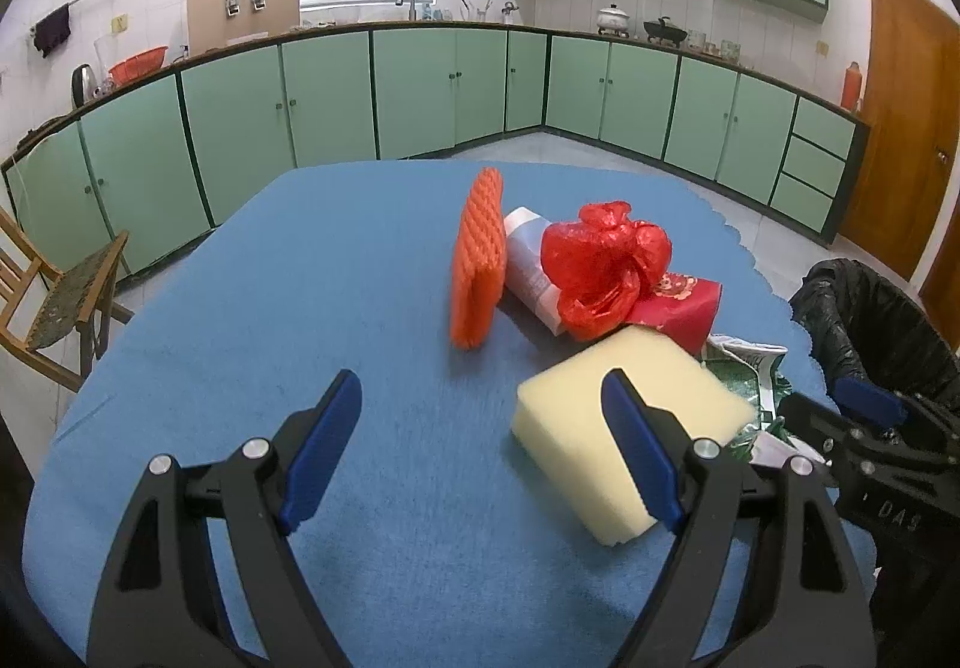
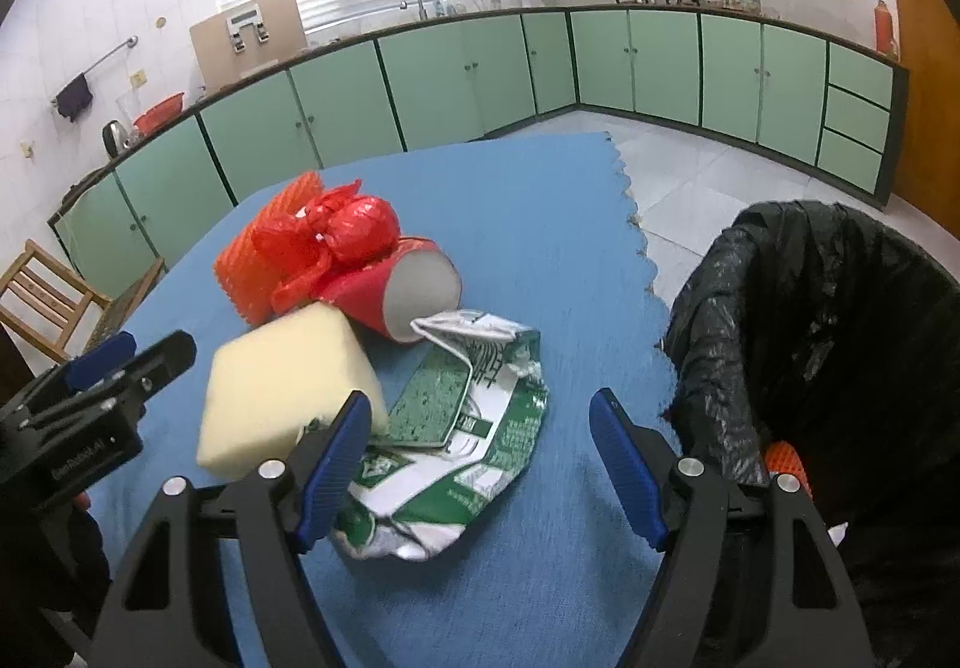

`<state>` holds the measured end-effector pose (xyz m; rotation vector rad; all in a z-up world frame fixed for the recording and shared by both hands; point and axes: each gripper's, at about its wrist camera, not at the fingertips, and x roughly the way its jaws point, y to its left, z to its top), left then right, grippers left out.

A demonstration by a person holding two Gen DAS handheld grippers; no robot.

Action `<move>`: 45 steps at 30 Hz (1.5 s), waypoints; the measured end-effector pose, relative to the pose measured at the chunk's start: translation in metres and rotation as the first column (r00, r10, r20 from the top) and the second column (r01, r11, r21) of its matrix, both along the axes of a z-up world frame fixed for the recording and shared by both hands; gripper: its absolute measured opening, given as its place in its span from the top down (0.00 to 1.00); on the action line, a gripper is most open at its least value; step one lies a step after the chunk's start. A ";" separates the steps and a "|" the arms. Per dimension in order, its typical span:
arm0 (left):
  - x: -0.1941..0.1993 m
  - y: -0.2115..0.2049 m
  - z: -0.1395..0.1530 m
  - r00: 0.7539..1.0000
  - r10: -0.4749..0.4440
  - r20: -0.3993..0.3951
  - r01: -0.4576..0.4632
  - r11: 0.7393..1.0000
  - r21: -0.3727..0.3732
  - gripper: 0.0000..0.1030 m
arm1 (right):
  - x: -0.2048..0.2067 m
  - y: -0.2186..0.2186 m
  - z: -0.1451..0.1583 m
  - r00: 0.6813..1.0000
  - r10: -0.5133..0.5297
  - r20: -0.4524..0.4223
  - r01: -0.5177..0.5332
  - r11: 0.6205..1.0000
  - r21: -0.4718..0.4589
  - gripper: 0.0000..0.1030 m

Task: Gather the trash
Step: 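Move both tools back over the remaining trash on the mat, then grasp the crumpled green-white packet with the right tool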

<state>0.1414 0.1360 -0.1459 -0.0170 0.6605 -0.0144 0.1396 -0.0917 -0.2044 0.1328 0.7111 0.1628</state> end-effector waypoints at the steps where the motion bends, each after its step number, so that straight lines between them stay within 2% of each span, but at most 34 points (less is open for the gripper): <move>1: 0.001 0.000 -0.001 1.000 0.001 -0.003 -0.001 1.000 -0.003 0.23 | 0.002 0.000 0.001 1.000 0.004 0.003 -0.004 1.000 -0.002 0.28; 9: 0.007 0.002 -0.004 1.000 0.009 -0.006 -0.009 1.000 -0.004 0.23 | 0.034 0.000 0.005 0.999 0.049 0.004 -0.049 0.999 -0.012 0.28; 16: 0.013 0.002 -0.007 1.000 0.010 -0.021 -0.010 1.000 -0.003 0.23 | 0.052 -0.006 -0.010 0.995 0.070 -0.067 -0.068 0.997 0.024 0.33; 20: 0.014 0.002 -0.008 1.000 0.005 -0.028 -0.005 1.000 -0.009 0.23 | 0.057 -0.005 -0.018 0.986 0.119 -0.115 -0.113 0.992 0.056 0.57; 22: 0.014 0.001 -0.007 0.999 0.003 -0.033 -0.003 1.000 -0.013 0.23 | 0.056 -0.004 -0.018 0.986 0.122 -0.117 -0.117 0.992 0.045 0.60; 23: 0.014 0.000 -0.007 0.999 0.001 -0.037 -0.001 1.000 -0.018 0.23 | 0.054 -0.004 -0.017 0.986 0.126 -0.112 -0.122 0.992 0.039 0.67; 26: 0.014 -0.003 -0.009 0.998 -0.012 -0.061 0.010 0.999 -0.042 0.21 | 0.048 -0.005 -0.014 0.988 0.116 -0.099 -0.114 0.993 0.022 0.72; 27: 0.014 -0.004 -0.009 0.998 -0.017 -0.066 0.014 0.999 -0.047 0.20 | 0.045 -0.007 -0.013 0.990 0.110 -0.093 -0.109 0.994 0.014 0.79; 28: 0.014 -0.006 -0.010 0.997 -0.023 -0.072 0.020 0.998 -0.054 0.20 | 0.042 -0.010 -0.010 0.991 0.100 -0.084 -0.099 0.995 0.015 0.89; 37: 0.016 -0.025 -0.021 0.989 -0.072 -0.127 0.062 0.995 -0.083 0.17 | 0.033 -0.024 -0.008 0.989 0.111 -0.100 -0.109 0.994 0.025 0.89; 41: 0.018 -0.023 -0.025 0.986 -0.089 -0.139 0.073 0.990 -0.116 0.19 | 0.034 -0.026 -0.014 0.989 0.099 -0.109 -0.096 0.995 0.028 0.84; 44: 0.019 -0.022 -0.028 0.982 -0.123 -0.143 0.099 0.981 -0.166 0.32 | 0.036 -0.027 -0.017 0.989 0.095 -0.117 -0.092 0.995 0.032 0.80; 45: 0.018 -0.023 -0.028 0.980 -0.146 -0.138 0.120 0.976 -0.183 0.41 | 0.036 -0.028 -0.017 0.989 0.093 -0.117 -0.090 0.995 0.036 0.79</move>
